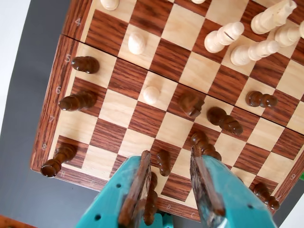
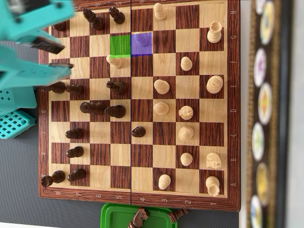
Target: Play chess
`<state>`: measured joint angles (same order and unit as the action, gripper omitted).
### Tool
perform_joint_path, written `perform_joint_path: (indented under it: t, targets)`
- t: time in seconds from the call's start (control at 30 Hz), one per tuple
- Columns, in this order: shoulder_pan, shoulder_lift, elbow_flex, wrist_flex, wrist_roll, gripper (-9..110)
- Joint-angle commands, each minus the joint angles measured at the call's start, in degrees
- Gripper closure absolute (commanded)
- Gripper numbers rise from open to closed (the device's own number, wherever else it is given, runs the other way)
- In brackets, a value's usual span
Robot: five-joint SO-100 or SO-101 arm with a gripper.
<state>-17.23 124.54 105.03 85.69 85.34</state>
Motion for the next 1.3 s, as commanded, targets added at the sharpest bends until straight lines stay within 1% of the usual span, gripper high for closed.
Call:
perform_joint_path:
  t: [0.0, 0.1, 0.23, 0.37, 0.53, 0.7, 0.97, 1.27]
  targets:
    - [-0.26, -11.69, -9.67, 0.62, 1.32, 88]
    - [-0.79, -19.6, -16.26, 0.7, 7.03, 88]
    - [-1.49, -27.77, -24.52, 2.29, 11.78, 88]
    - [-0.97, -33.05, -28.48, 5.19, 15.91, 88]
    - [-1.32, -37.27, -29.62, 4.92, 16.26, 87]
    - [-1.67, -40.87, -31.73, 5.01, 16.26, 80]
    - [-4.75, -47.46, -37.09, 5.01, 16.35, 80]
    - [-6.42, -51.06, -37.35, 5.01, 16.35, 80]
